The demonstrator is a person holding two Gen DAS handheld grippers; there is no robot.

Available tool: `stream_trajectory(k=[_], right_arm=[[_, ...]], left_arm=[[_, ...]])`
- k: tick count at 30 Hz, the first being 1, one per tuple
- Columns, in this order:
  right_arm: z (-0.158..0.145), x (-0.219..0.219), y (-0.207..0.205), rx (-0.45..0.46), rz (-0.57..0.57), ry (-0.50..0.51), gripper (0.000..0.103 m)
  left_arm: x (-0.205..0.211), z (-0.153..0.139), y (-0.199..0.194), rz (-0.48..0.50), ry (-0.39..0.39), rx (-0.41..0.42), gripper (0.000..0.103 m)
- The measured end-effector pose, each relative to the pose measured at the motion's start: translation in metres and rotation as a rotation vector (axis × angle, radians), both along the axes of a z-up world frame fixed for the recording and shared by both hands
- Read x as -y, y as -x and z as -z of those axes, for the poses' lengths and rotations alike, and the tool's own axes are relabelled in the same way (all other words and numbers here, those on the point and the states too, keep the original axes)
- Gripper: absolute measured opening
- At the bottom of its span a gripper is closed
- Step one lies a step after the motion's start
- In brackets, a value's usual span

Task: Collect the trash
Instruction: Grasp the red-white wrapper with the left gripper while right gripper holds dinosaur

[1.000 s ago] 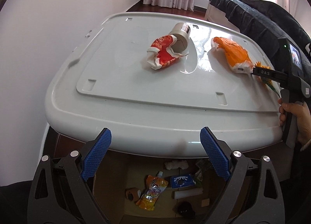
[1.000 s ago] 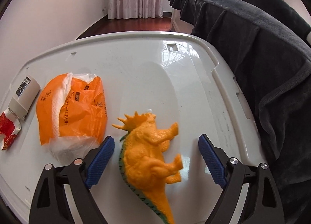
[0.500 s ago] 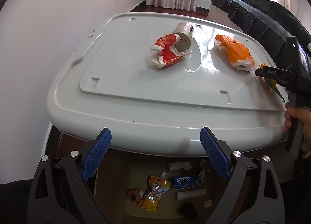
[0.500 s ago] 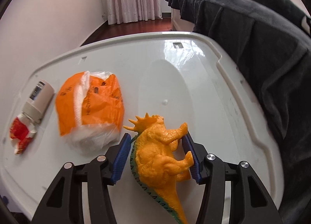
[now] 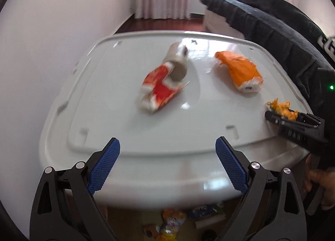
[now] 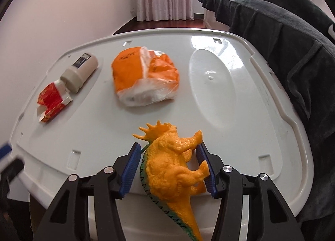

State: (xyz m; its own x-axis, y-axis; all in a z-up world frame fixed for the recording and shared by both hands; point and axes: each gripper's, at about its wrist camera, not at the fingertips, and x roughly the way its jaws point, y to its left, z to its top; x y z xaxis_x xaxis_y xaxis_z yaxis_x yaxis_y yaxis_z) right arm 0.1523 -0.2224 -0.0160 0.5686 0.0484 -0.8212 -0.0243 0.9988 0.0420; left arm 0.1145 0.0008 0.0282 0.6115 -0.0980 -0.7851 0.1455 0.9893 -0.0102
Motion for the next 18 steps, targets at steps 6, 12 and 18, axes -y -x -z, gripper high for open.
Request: stream_trajectory(k=[6, 12, 18], right_arm=[[0.0, 0.004, -0.003, -0.01, -0.021, -0.024, 0.054], [0.0, 0.005, -0.006, -0.009, -0.025, -0.024, 0.054], [0.001, 0.004, -0.008, -0.011, -0.023, -0.026, 0.054]], left_arm=[[0.01, 0.004, -0.066, 0.146, -0.081, 0.013, 0.09], [0.018, 0.024, -0.104, 0.26, -0.206, -0.042, 0.09], [0.023, 0.043, -0.118, 0.302, -0.318, -0.036, 0.091]])
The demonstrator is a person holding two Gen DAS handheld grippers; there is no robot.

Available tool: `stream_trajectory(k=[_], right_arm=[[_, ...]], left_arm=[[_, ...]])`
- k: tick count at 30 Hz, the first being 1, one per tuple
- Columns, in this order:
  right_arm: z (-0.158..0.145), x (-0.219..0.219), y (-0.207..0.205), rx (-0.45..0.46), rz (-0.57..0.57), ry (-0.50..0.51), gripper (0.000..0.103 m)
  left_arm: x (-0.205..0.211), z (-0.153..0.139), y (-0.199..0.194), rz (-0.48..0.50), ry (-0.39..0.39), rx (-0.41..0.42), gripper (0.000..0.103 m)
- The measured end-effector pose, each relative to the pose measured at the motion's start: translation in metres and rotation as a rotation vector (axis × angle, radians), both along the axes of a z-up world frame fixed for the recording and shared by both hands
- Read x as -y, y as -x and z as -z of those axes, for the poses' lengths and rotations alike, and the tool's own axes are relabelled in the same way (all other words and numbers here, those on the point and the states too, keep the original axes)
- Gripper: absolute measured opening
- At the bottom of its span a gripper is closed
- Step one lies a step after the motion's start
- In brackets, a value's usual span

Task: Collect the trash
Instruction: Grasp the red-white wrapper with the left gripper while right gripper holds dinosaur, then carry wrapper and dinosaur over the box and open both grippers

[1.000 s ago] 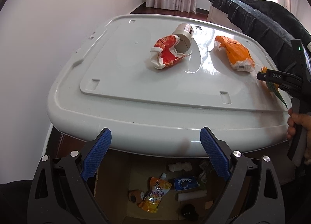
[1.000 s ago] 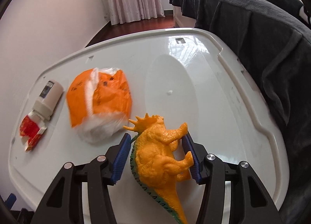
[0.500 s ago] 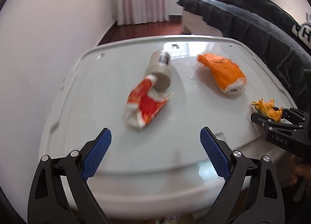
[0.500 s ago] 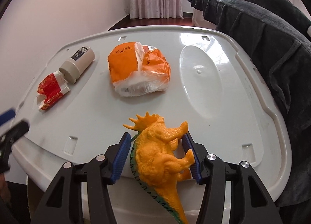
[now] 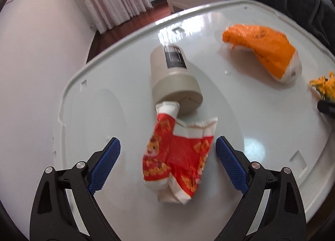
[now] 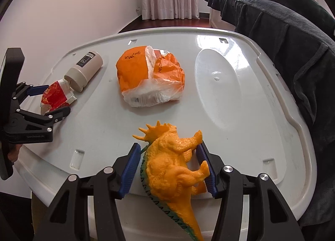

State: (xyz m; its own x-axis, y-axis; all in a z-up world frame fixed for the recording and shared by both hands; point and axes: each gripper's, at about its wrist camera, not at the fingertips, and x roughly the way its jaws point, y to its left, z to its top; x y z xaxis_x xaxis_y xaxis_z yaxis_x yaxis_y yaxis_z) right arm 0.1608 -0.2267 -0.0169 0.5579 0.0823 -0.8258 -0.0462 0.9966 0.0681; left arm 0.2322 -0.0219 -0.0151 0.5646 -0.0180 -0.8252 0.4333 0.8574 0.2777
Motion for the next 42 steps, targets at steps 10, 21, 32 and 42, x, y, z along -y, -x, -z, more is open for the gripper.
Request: stream_trajectory(k=[10, 21, 32, 42], right_arm=[[0.0, -0.001, 0.001, -0.001, 0.0, 0.015, 0.054], [0.0, -0.008, 0.005, 0.014, -0.008, 0.043, 0.054], [-0.004, -0.003, 0.005, 0.013, 0.007, 0.001, 0.054], [-0.012, 0.006, 0.005, 0.025, 0.035, -0.103, 0.054]], left_arm=[[0.01, 0.003, 0.015, -0.016, 0.075, 0.037, 0.039], [0.033, -0.001, 0.033, -0.103, 0.022, 0.103, 0.028], [0.034, -0.009, 0.046, -0.188, 0.056, 0.093, 0.025], [0.035, -0.028, 0.05, -0.252, 0.107, 0.108, 0.024]])
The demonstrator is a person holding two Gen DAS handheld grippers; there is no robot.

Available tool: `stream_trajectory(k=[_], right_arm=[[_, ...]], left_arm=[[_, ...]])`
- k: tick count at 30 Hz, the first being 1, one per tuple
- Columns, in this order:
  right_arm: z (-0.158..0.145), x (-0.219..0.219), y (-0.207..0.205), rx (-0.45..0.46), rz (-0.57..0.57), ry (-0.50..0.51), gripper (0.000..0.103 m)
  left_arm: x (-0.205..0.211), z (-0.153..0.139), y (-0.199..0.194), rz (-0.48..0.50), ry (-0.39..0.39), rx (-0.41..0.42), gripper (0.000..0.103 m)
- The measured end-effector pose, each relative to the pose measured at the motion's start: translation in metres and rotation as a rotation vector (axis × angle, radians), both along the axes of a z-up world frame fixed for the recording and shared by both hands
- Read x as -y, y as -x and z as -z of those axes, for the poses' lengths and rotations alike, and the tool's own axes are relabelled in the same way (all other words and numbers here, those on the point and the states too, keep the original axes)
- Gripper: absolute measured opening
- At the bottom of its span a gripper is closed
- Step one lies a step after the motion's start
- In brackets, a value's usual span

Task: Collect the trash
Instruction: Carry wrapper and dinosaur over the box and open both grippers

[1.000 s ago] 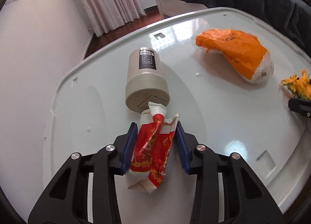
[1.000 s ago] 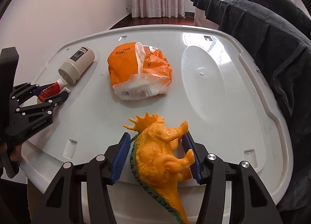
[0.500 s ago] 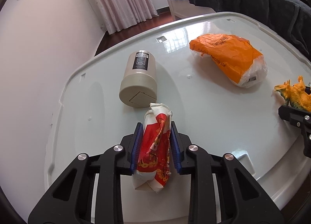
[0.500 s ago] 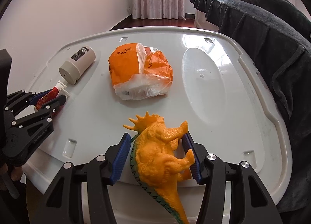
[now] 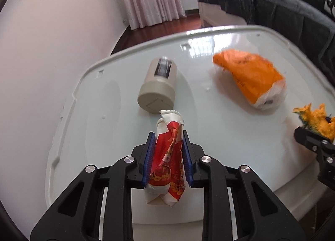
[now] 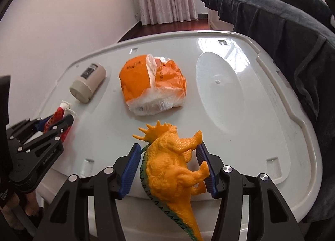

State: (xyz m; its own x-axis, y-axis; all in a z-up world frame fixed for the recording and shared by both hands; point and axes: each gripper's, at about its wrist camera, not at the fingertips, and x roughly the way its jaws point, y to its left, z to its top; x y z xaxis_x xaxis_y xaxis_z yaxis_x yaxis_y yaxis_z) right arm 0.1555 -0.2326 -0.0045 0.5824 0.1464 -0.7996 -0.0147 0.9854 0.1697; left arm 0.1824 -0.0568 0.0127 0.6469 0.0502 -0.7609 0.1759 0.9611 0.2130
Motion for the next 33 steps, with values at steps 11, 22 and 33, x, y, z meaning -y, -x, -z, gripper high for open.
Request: stream_trajectory(k=[11, 22, 33], right_arm=[[-0.042, 0.007, 0.08, 0.101, -0.014, -0.13, 0.054], [0.025, -0.014, 0.196, -0.086, -0.018, -0.144, 0.054], [0.049, -0.044, 0.193, -0.167, -0.081, -0.028, 0.063]], left_arm=[[-0.028, -0.058, 0.108, -0.009, 0.123, 0.051, 0.024], [-0.047, 0.002, 0.221, -0.07, 0.168, -0.109, 0.025], [-0.063, 0.062, 0.217, -0.126, 0.136, -0.303, 0.04]])
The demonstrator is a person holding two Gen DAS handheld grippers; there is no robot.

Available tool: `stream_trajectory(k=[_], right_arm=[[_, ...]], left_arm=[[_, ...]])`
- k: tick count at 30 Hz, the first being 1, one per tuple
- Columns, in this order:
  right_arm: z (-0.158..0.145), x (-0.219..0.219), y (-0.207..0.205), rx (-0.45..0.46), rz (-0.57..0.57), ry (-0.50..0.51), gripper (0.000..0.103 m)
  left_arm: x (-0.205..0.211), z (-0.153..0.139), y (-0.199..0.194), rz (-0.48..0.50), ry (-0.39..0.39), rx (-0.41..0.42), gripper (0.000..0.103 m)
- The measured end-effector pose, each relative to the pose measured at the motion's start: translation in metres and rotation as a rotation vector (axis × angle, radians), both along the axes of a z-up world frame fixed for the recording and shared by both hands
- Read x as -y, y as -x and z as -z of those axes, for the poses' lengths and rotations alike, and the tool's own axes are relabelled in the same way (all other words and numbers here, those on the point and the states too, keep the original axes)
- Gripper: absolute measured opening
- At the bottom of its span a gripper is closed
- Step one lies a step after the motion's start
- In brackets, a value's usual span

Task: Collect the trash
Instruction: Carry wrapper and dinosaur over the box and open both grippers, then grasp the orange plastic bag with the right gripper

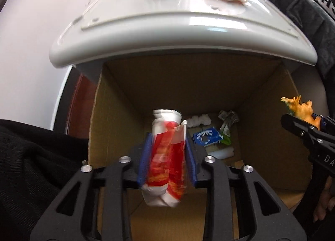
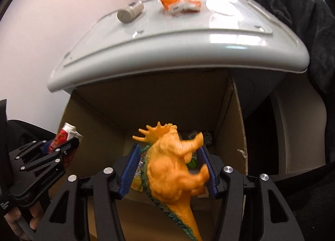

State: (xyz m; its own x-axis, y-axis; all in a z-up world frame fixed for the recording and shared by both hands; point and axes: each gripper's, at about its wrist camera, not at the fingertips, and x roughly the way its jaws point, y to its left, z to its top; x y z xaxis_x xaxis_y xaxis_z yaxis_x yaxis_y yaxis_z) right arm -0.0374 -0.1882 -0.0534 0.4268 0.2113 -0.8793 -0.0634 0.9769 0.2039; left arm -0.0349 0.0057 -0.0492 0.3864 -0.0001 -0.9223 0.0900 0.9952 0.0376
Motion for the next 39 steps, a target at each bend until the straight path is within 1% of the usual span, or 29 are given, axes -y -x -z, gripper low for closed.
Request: stream_trajectory(k=[1, 2, 6, 11, 15, 19, 22, 24, 25, 26, 29, 31, 33, 37, 39], right_arm=[[0.002, 0.001, -0.003, -0.014, 0.005, 0.004, 0.077], [0.003, 0.002, -0.005, -0.017, 0.016, 0.007, 0.084], [0.002, 0.009, -0.007, -0.001, 0.064, -0.004, 0.084], [0.002, 0.02, -0.006, 0.0, 0.109, -0.021, 0.084], [0.0, 0.023, -0.005, 0.001, 0.121, -0.024, 0.085], [-0.005, 0.026, -0.004, 0.015, 0.13, -0.024, 0.088], [-0.016, 0.026, -0.006, 0.033, 0.119, -0.013, 0.09], [-0.026, 0.025, -0.01, 0.054, 0.105, -0.006, 0.091], [-0.03, 0.024, -0.013, 0.062, 0.098, -0.002, 0.093], [-0.035, 0.025, -0.017, 0.07, 0.087, 0.003, 0.095], [-0.051, 0.026, -0.036, 0.099, 0.058, 0.032, 0.096], [-0.061, 0.028, -0.051, 0.121, 0.051, 0.058, 0.097], [-0.072, 0.032, -0.072, 0.145, 0.054, 0.081, 0.097], [-0.093, 0.038, -0.117, 0.204, 0.064, 0.095, 0.097], [-0.098, 0.038, -0.139, 0.227, 0.06, 0.094, 0.097]], left_arm=[[-0.001, 0.005, -0.003, -0.015, -0.007, -0.025, 0.064], [-0.003, 0.008, -0.005, -0.029, -0.014, -0.04, 0.085], [-0.01, 0.012, -0.003, -0.056, 0.016, -0.042, 0.086], [-0.009, 0.01, -0.003, -0.045, 0.005, -0.033, 0.086], [-0.004, 0.005, -0.001, -0.033, -0.002, -0.013, 0.086], [-0.002, -0.006, 0.0, -0.022, 0.022, 0.019, 0.086], [0.002, -0.025, -0.003, 0.003, 0.061, 0.085, 0.086], [0.004, -0.044, -0.005, 0.037, 0.082, 0.152, 0.086], [0.005, -0.055, -0.006, 0.05, 0.084, 0.191, 0.087], [0.006, -0.067, -0.01, 0.062, 0.085, 0.229, 0.091], [0.01, -0.094, -0.025, 0.095, 0.1, 0.301, 0.092], [0.011, -0.109, -0.043, 0.104, 0.11, 0.325, 0.092], [0.01, -0.12, -0.061, 0.092, 0.105, 0.345, 0.092], [0.009, -0.137, -0.108, 0.087, 0.117, 0.345, 0.093], [0.006, -0.145, -0.124, 0.083, 0.124, 0.364, 0.093]])
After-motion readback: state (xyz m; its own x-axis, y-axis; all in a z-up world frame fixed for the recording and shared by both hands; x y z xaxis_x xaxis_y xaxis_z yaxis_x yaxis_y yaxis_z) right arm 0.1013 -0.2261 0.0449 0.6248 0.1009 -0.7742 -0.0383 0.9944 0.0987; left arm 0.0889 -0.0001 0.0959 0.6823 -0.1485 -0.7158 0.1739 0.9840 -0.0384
